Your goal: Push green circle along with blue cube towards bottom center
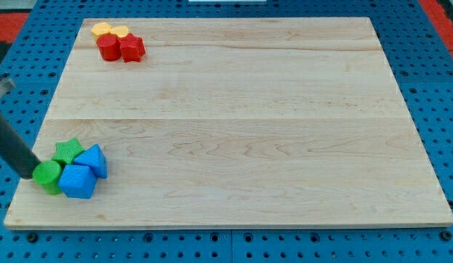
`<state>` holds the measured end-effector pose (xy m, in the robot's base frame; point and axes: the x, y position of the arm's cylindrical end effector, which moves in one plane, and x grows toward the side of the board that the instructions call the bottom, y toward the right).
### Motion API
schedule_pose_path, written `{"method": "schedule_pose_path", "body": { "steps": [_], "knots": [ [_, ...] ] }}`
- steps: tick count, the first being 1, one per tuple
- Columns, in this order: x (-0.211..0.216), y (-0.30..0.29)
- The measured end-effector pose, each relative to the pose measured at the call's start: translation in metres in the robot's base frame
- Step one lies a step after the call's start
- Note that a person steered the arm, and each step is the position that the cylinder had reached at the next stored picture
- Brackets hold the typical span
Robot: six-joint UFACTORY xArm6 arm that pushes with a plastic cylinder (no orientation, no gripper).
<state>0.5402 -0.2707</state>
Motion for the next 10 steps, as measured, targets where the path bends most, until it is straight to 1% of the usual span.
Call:
{"method": "schedule_pose_path", "body": {
  "steps": [2,6,7,8,9,10],
  "knots": [
    [0.011,0.023],
    [0.021,0.024],
    [0.055,0.012],
    [0.057,0.014],
    [0.019,0.04],
    [0.009,0.085]
  ]
}}
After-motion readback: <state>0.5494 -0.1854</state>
